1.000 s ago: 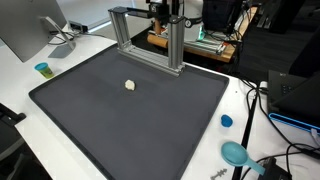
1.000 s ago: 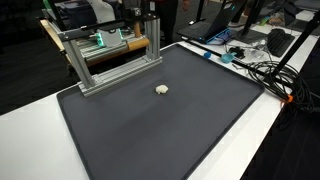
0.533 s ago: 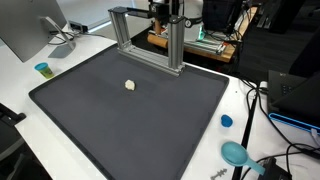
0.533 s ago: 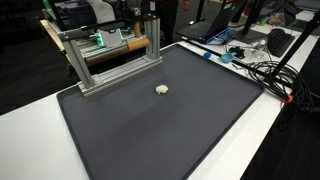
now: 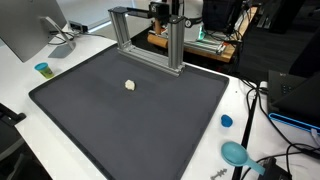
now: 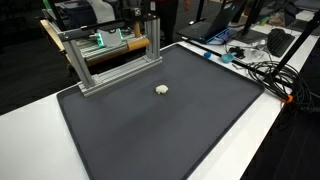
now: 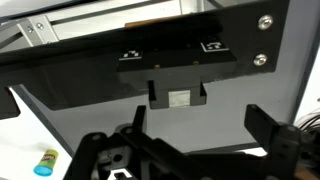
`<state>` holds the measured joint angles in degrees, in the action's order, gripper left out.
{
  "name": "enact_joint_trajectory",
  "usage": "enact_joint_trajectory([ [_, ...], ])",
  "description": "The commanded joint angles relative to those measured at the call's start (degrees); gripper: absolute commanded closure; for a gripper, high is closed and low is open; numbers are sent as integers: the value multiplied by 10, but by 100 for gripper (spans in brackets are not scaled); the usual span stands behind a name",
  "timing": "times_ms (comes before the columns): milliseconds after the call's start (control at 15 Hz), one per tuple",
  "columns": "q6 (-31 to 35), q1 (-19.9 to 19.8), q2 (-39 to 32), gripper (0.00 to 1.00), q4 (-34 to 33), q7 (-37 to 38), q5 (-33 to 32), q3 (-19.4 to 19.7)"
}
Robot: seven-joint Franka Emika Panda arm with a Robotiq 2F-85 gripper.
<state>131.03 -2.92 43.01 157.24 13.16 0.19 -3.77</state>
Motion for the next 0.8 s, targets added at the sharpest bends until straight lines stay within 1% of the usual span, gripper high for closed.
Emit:
enact_joint_trajectory([
  [0,14,-20,-17,0,-1,-4,-23,-3],
  [67,1,-20,-18,0,-1,-10,-26,1],
  [267,-37,3,-16,0,0,-43,-1,19],
  [333,-20,-11,-17,0,0,-24,-14,7],
  [733,-24,-14,-22,0,0,-23,-21,3],
])
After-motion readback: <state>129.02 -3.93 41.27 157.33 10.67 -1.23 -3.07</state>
